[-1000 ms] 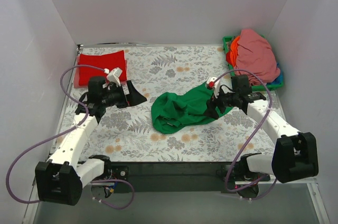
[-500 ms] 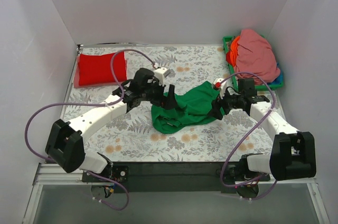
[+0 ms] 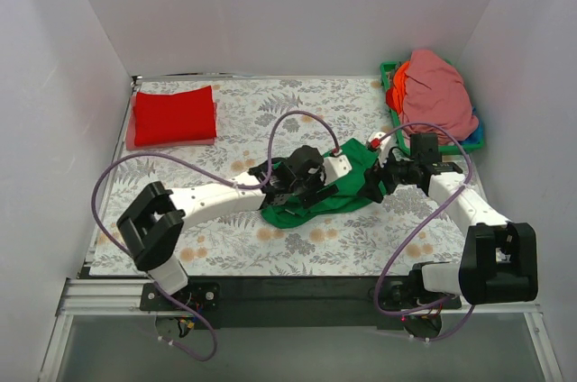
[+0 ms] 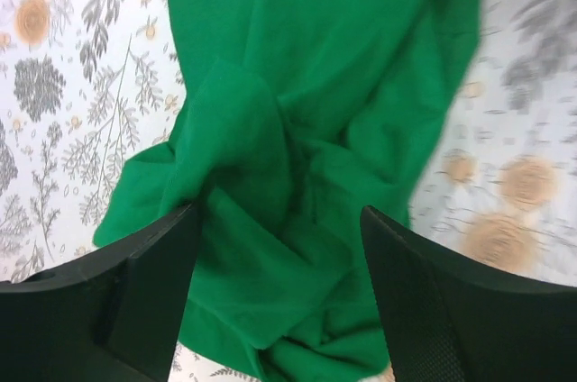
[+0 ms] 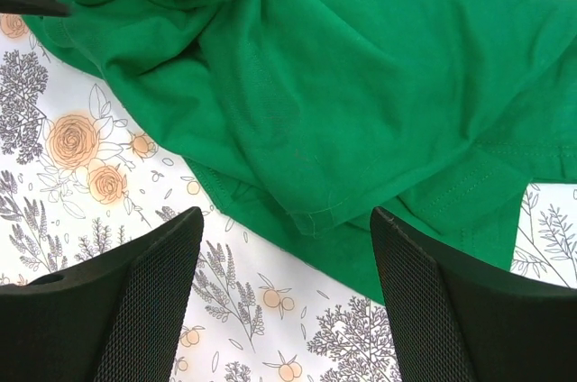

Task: Fold and stack the t-shirts
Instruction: Flatten the tshirt out

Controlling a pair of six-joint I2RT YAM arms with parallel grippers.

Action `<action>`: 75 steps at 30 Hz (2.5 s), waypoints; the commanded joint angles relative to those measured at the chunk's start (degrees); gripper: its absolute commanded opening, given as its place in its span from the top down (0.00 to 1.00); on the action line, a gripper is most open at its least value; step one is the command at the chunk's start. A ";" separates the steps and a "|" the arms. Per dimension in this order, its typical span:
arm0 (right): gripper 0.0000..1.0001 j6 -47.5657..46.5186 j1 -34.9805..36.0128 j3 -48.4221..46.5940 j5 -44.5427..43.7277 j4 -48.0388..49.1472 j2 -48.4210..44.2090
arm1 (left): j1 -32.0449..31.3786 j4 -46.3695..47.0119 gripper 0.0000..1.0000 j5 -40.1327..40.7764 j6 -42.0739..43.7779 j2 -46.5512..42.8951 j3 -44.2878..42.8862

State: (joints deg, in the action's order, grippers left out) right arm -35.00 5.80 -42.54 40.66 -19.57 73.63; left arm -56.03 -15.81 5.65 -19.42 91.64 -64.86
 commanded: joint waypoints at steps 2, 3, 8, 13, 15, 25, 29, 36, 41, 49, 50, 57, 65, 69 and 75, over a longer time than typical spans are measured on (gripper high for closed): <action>0.19 -1.29 -0.88 -2.02 0.12 -0.55 0.20 | -0.40 1.22 0.32 12.45 3.60 5.30 -2.64; 0.19 -1.38 -1.06 -2.02 -0.14 -0.55 0.20 | -0.40 2.01 0.33 13.50 3.51 6.70 -2.47; 0.21 0.02 -1.41 -2.37 -5.14 -0.20 1.87 | -0.31 7.54 0.70 20.26 3.42 10.40 -2.20; 0.26 6.07 -1.41 -3.77 -10.86 1.64 6.87 | -0.22 8.87 1.00 21.51 1.94 8.75 -1.94; 0.29 7.49 -1.32 -4.56 -11.05 1.56 8.72 | -0.04 9.13 1.00 20.03 0.79 6.64 -0.80; 0.88 10.48 3.07 -9.84 -3.33 -0.64 16.55 | 3.47 8.87 1.00 11.49 -9.22 -11.55 10.35; 0.99 7.50 3.42 -12.90 1.52 -6.34 14.19 | 4.96 7.64 1.00 10.35 -12.92 -19.90 13.70; 0.99 -4.09 3.86 -31.50 1.53 -21.71 -0.92 | 6.46 7.54 1.00 12.28 -17.05 -37.91 14.76; 0.99 -9.29 3.78 -45.06 -0.32 -25.25 -5.77 | 6.72 11.77 1.00 12.98 -15.74 -50.58 12.66; 0.99 -5.78 3.78 -73.09 -7.61 -26.48 -7.09 | 6.72 15.55 1.00 5.88 -13.01 -60.08 1.23; 0.99 -4.56 3.69 -76.77 -7.97 -26.13 -7.09 | 6.72 15.55 1.00 4.65 -13.36 -60.87 0.71; 0.99 0.72 0.62 -84.54 -8.41 -22.27 -7.62 | 6.72 18.71 1.00 -3.98 -15.65 -61.05 -3.60; 0.99 7.75 0.00 -73.58 -1.47 -18.14 -4.38 | 6.72 24.94 1.00 13.02 -14.51 -61.22 4.18; 0.99 13.98 0.70 -62.68 2.66 -10.77 -0.34 | 6.72 32.68 1.00 26.76 -16.08 -59.56 15.18; 0.99 14.61 15.36 -55.10 -18.74 -3.11 16.08 | 14.34 16.65 1.00 36.20 -48.71 -49.20 26.17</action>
State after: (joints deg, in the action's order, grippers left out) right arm -22.74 14.96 -99.44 33.61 -28.77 84.07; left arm -47.24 11.75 34.13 -47.72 37.82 -42.13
